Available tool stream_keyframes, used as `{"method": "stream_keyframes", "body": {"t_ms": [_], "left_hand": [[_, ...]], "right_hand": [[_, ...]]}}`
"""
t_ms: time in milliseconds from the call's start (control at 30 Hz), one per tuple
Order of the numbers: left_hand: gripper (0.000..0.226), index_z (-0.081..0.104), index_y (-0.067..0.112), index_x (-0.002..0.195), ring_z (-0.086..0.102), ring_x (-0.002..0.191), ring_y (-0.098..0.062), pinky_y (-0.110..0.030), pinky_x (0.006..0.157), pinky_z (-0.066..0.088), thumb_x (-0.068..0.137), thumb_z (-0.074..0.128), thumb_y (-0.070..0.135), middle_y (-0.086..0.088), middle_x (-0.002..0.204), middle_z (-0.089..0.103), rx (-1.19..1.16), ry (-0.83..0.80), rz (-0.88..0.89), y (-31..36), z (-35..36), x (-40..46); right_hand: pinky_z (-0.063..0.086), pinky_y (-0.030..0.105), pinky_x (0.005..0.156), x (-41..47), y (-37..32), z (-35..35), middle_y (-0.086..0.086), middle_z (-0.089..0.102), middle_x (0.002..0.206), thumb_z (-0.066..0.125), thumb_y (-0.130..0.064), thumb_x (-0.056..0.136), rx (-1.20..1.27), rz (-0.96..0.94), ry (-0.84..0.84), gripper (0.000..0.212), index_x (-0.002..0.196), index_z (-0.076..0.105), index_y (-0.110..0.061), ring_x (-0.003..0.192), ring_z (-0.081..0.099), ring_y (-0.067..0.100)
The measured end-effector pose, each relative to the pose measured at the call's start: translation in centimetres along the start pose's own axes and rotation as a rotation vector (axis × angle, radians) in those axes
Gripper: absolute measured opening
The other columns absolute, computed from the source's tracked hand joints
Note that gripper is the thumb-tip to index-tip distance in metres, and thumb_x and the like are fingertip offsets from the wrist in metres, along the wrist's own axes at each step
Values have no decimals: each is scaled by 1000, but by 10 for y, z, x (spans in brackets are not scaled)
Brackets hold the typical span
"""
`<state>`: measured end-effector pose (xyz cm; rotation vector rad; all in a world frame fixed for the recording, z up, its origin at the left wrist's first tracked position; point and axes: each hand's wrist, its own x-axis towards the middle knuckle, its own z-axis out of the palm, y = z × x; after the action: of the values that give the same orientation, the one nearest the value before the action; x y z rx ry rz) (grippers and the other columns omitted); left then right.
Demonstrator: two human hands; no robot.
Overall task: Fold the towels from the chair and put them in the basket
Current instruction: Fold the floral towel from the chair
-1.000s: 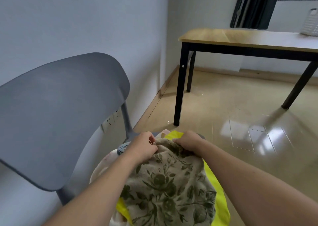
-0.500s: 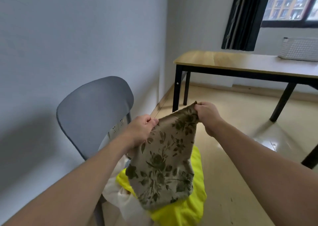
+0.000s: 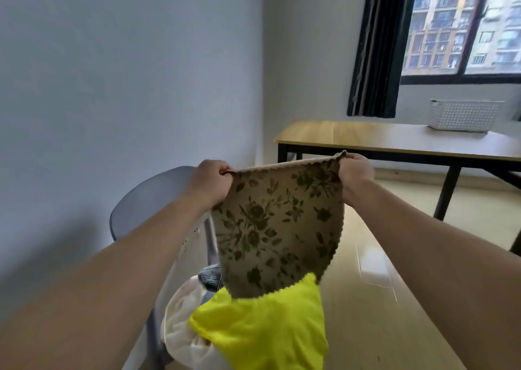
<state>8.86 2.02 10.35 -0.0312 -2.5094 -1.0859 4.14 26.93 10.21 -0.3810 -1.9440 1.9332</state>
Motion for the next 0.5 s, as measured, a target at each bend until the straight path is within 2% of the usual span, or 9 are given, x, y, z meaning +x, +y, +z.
{"method": "stream_keyframes", "body": {"t_ms": [100, 233, 333, 400, 467, 500], "left_hand": [[29, 73, 17, 106, 55, 94, -12, -24, 80, 41, 95, 47, 11, 4, 100, 65, 28, 108, 94, 13, -17, -1], [32, 73, 20, 104, 58, 93, -15, -27, 80, 46, 95, 44, 12, 4, 98, 67, 27, 13, 139, 18, -36, -21], [23, 75, 17, 85, 57, 73, -15, -24, 64, 45, 90, 53, 10, -2, 80, 67, -1, -211, 72, 5, -35, -47], [15, 77, 13, 78, 52, 63, -13, -22, 61, 44, 80, 63, 20, -3, 68, 63, 45, -440, -13, -12, -24, -69], [23, 77, 14, 75, 52, 65, -11, -25, 65, 47, 70, 64, 32, 0, 66, 61, 152, -664, -92, -35, -6, -92], [24, 77, 14, 75, 53, 66, -10, -24, 66, 48, 67, 62, 31, 3, 66, 61, 185, -747, -129, -47, 6, -104]], "right_hand": [[49, 34, 87, -8, -18, -2, 1, 60, 96, 38, -14, 100, 78, -35, -13, 26, 110, 61, -16, 97, 57, 19], [40, 28, 69, -29, -19, -15, 1, 53, 86, 32, -11, 99, 80, -92, -53, 25, 100, 58, -15, 82, 50, 15], [37, 25, 61, -53, 8, -27, 3, 47, 78, 32, -10, 96, -19, -87, -21, 27, 81, 54, -15, 73, 44, 15], [38, 25, 58, -64, 40, -36, 7, 49, 78, 33, -9, 97, -118, -47, -8, 30, 74, 52, -13, 74, 46, 19], [44, 31, 67, -71, 82, -45, 12, 57, 91, 35, -9, 98, -300, 25, -76, 28, 81, 57, -13, 90, 54, 27], [47, 32, 79, -79, 100, -49, 12, 61, 104, 37, -10, 98, -385, 87, -130, 25, 91, 60, -12, 104, 58, 27]]}}
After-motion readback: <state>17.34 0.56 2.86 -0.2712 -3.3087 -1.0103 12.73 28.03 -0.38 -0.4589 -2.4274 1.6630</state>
